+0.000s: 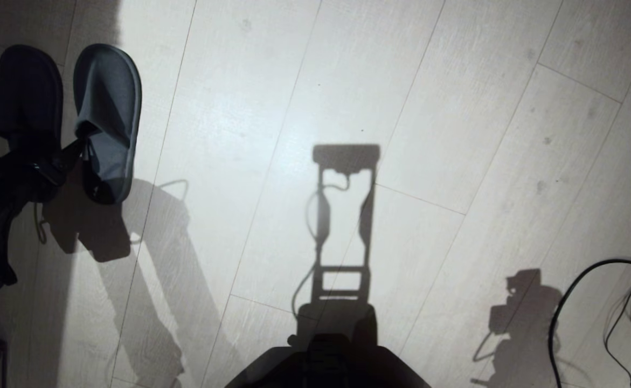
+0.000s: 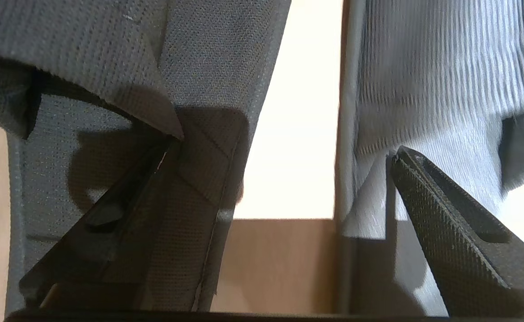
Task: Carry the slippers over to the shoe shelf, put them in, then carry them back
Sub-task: Pick up the slippers on the floor
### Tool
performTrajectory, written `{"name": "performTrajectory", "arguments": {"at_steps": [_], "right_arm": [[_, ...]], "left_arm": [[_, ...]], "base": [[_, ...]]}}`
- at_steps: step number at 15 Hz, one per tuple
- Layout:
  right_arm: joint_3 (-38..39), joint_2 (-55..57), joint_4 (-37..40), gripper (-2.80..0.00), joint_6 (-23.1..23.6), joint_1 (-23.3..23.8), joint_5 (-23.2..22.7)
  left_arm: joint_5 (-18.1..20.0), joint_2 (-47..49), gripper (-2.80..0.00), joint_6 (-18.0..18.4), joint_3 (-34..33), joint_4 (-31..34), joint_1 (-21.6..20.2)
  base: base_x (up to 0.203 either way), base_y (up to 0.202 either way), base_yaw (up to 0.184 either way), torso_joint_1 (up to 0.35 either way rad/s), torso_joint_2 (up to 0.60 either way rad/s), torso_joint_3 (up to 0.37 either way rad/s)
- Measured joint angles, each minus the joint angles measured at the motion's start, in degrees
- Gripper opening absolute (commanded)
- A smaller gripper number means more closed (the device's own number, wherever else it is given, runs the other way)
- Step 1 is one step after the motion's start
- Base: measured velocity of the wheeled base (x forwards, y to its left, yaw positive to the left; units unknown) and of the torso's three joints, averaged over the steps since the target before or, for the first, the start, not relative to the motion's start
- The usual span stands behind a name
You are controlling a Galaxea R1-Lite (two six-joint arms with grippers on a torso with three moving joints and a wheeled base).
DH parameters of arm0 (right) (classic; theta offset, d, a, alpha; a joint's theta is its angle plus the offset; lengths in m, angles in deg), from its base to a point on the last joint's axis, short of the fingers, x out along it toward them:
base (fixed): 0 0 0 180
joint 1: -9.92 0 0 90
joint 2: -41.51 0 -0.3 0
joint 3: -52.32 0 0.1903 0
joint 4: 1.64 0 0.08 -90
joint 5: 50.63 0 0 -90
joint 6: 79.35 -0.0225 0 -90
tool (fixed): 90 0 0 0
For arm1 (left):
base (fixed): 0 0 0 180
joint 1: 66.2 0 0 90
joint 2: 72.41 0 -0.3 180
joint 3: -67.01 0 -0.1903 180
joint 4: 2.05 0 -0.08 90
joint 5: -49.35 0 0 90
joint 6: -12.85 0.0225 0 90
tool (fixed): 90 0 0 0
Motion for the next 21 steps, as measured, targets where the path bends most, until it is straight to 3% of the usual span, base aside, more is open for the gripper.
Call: {"name": "performTrajectory", "arguments": {"at_steps": [4,7,10,13,16,21], "right_arm": [[-0.02,0.00,0.01,-2.80,0.00,0.00,0.00],[-0.02,0.00,0.01,-2.80,-0.06,0.00,0.00],[-0.02,0.00,0.01,-2.80,-0.09,-0.02,0.02],[-0.01,0.00,0.01,-2.80,-0.09,-0.04,0.01],[-0.02,0.00,0.05,-2.80,-0.09,0.05,0.00],[-0.02,0.00,0.10,-2.80,-0.09,-0.02,0.02]], "left_arm": [[3.61,-3.39,0.00,-1.78,-3.42,0.35,0.30],[4.47,-5.41,0.00,-4.50,-5.99,0.22,1.90],[4.90,-5.72,0.00,-4.47,-6.42,0.16,2.34],[4.92,-5.68,0.00,-3.13,-6.27,0.08,2.36],[4.72,-5.72,0.00,2.78,-6.43,0.08,2.08],[4.82,-9.26,0.00,3.34,-8.07,0.06,1.97]], "base": [[0.000,0.000,0.000,0.000,0.00,0.000],[0.000,0.000,0.000,0.000,0.00,0.000],[0.000,0.000,0.000,0.000,0.00,0.000],[0.000,0.000,0.000,0.000,0.00,0.000],[0.000,0.000,0.000,0.000,0.00,0.000],[0.000,0.000,0.000,0.000,0.00,0.000]]}}
